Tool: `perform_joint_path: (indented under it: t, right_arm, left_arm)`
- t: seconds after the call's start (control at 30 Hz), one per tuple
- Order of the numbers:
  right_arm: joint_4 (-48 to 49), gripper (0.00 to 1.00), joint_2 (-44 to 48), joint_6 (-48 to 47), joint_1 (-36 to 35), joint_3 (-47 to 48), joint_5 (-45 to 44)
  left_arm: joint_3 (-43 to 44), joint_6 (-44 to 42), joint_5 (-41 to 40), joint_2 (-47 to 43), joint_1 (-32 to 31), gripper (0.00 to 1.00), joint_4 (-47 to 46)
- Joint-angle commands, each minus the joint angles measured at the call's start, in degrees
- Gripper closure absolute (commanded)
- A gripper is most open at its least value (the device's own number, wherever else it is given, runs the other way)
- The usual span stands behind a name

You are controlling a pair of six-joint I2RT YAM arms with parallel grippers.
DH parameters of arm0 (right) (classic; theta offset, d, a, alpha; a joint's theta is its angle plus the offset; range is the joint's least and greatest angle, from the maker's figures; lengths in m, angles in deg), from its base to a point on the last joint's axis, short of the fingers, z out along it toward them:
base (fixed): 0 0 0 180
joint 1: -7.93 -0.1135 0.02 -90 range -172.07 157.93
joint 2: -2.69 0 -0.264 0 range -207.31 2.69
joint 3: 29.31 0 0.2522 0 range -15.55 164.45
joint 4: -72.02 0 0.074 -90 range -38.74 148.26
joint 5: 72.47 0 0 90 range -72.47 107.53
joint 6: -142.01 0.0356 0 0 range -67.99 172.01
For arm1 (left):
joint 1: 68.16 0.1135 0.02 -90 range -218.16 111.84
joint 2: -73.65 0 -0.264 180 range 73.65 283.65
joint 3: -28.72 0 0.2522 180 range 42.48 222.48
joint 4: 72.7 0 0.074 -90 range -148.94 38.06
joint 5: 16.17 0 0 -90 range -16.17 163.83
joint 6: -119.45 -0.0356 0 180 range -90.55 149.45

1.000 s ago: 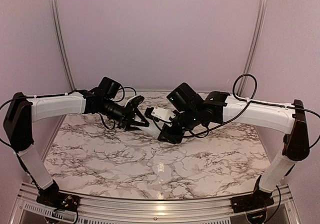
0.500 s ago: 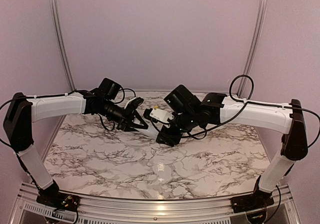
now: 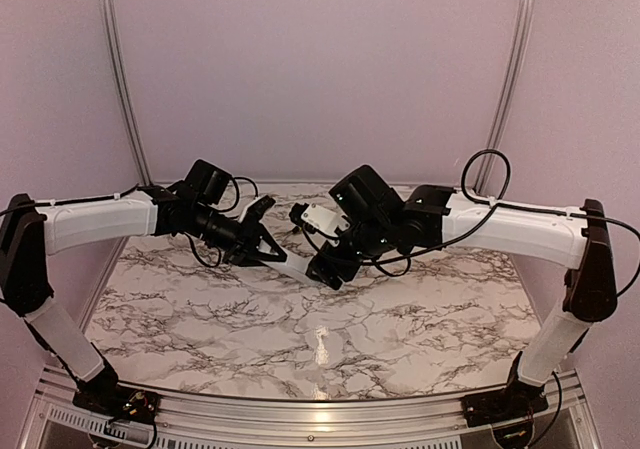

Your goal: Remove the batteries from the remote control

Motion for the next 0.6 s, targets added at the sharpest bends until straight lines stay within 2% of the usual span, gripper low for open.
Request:
perform_joint_path:
  t: [0.0,0.07,0.13,0.3,0.4,0.57]
  right_arm:
    - [2.3,0.17,3.3,2.7,0.9,-0.1,-2.5]
    - [2.8,0.17,3.8,3.3,1.3,-0.3,-3.1]
    - [3.3,0.17,4.4,4.0,1.8,-0.7,-3.6]
    - [4.2,0.16,4.8,6.0,3.0,-0.4,-7.2]
    - [4.5,0.14,4.6,8.2,3.8,0.3,-9.5]
    - [3.7,0.12,1.9,10.2,5.0,3.7,-10.1]
  left_arm:
    - [-2.1,-0.8,-5.8,-4.6,0.5,1.00,-3.4]
    - [-3.4,-0.5,-8.0,-6.6,0.5,0.97,-5.0]
    - [-4.2,-0.1,-12.1,-8.6,0.6,1.00,-6.0]
    - [-5.1,1.1,-18.3,-10.1,3.0,1.00,-3.9]
    - [-5.9,0.7,-21.8,-11.7,5.4,1.00,-1.9]
    - [-11.0,1.1,-25.9,-17.5,9.6,1.00,-4.6]
